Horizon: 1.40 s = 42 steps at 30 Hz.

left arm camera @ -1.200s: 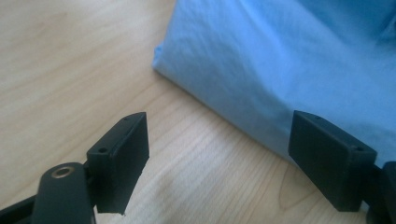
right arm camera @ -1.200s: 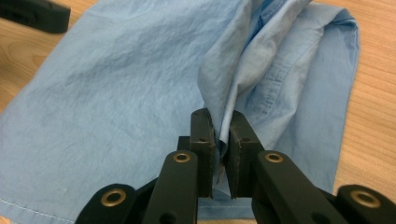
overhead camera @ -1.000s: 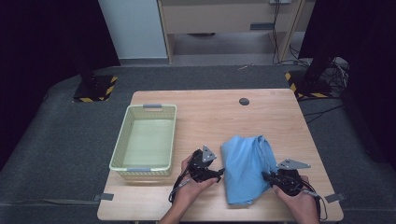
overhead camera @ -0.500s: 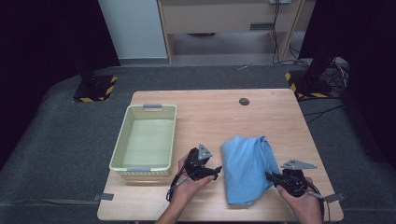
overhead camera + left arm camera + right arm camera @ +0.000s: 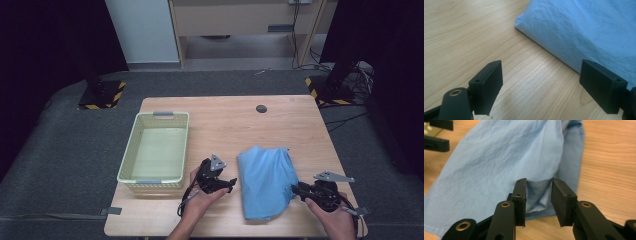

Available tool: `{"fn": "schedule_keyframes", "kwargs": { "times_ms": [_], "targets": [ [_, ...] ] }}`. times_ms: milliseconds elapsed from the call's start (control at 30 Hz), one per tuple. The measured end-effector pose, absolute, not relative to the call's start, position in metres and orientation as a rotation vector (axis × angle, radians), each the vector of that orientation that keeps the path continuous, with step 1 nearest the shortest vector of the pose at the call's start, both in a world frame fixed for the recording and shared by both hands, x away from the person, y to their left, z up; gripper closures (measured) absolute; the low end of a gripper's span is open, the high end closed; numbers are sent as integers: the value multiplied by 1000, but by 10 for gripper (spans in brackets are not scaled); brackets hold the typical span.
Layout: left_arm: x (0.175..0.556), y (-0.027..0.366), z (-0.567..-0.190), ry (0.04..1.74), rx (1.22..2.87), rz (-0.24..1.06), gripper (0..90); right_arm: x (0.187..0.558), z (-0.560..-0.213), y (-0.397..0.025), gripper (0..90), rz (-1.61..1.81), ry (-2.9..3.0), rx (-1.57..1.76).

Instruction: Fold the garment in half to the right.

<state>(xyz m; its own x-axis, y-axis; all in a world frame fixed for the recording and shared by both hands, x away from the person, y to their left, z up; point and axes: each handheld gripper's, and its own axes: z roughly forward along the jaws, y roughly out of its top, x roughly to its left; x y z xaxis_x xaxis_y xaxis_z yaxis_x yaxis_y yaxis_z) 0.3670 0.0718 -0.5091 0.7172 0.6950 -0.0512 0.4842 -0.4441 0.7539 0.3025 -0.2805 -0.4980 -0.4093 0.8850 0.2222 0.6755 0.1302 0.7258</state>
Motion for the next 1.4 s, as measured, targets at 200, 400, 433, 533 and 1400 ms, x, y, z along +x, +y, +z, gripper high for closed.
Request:
{"fn": "schedule_keyframes", "kwargs": {
  "times_ms": [200, 400, 433, 533, 1400],
  "targets": [
    [366, 71, -510, 896, 2129, 329, 184, 302, -495, -296, 643, 1180, 2093, 1571],
    [364, 71, -509, 897, 2128, 328, 182, 303, -494, -300, 603, 1182, 2066, 1559],
    [364, 72, -509, 898, 2128, 328, 181, 303, -494, -300, 580, 1179, 2065, 1544],
    [363, 72, -509, 902, 2123, 319, 177, 304, -493, -298, 531, 1176, 2056, 1520],
    [361, 69, -512, 948, 2138, 271, 105, 317, -482, -262, 112, 1186, 2196, 1252]
  ]
}}
